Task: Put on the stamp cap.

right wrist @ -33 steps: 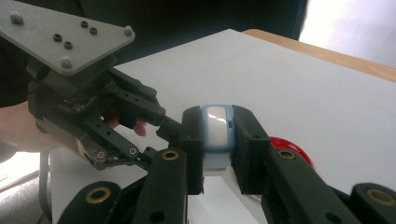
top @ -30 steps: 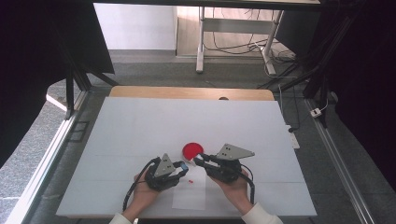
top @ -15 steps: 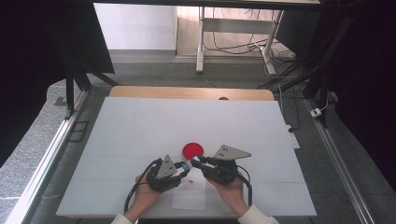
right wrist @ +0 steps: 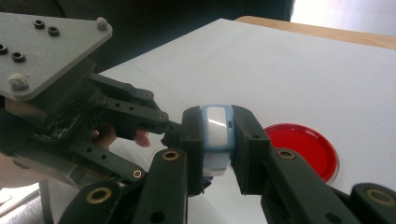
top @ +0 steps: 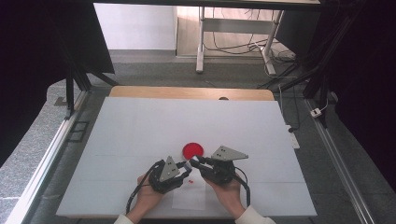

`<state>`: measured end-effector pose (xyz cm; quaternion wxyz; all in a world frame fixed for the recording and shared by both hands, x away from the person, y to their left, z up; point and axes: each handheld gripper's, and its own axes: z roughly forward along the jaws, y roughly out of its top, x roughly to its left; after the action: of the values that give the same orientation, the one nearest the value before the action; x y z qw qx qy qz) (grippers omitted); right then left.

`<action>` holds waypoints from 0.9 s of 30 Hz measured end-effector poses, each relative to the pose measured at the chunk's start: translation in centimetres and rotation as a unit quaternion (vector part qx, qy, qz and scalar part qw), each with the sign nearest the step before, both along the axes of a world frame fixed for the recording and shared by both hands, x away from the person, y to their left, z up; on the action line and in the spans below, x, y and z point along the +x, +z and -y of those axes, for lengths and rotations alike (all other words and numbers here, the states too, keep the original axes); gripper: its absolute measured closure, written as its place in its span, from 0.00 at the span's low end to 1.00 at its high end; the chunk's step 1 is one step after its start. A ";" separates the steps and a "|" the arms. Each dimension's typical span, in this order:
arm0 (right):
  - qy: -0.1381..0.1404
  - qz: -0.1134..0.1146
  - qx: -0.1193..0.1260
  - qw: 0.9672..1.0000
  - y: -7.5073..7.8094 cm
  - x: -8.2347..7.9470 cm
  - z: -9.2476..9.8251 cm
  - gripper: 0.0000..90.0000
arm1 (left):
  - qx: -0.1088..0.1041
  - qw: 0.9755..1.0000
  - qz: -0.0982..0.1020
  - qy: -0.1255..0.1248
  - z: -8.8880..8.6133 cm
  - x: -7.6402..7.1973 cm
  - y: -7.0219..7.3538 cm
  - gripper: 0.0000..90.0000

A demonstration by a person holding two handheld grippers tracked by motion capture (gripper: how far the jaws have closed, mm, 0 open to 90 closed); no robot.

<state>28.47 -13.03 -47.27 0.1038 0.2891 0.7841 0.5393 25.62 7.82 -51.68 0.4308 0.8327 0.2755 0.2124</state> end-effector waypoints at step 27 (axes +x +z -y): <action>-0.022 -0.032 0.024 0.999 -0.2 0.0 0.0 0.84 | 0.016 0.999 0.030 0.014 0.6 -0.3 -0.1 0.72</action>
<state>28.43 -13.02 -47.50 0.0839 0.3261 0.7670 0.5462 25.28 7.24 -51.77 0.4223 0.8290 0.2705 0.2474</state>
